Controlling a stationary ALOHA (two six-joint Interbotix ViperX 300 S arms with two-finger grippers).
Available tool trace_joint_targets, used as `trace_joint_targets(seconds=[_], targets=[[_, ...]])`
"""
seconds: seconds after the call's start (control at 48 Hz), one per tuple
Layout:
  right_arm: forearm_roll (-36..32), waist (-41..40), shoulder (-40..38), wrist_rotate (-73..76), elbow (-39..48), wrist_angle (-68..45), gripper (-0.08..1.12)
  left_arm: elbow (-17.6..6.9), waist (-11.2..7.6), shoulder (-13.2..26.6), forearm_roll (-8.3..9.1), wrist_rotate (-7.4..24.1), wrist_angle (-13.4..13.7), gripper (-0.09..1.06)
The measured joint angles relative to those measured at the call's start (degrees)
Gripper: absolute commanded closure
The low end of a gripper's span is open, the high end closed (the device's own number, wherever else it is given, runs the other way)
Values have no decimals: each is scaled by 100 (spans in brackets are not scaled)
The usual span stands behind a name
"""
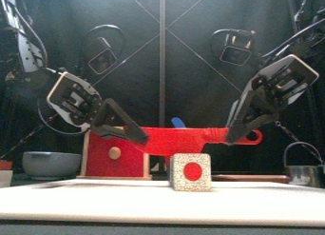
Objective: Cut the sushi into 4 pieces with the knife
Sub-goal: Cut the sushi into 4 pieces
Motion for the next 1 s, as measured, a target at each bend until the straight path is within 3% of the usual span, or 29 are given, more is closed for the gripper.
trace_joint_targets(seconds=[0.688,1.0], targets=[[70,185,44,18,-9,-9,93,-53,-149,158,-9,-44,-44,76],[132,158,281,26,-18,-9,93,-123,-141,413,-185,-35,-26,76]])
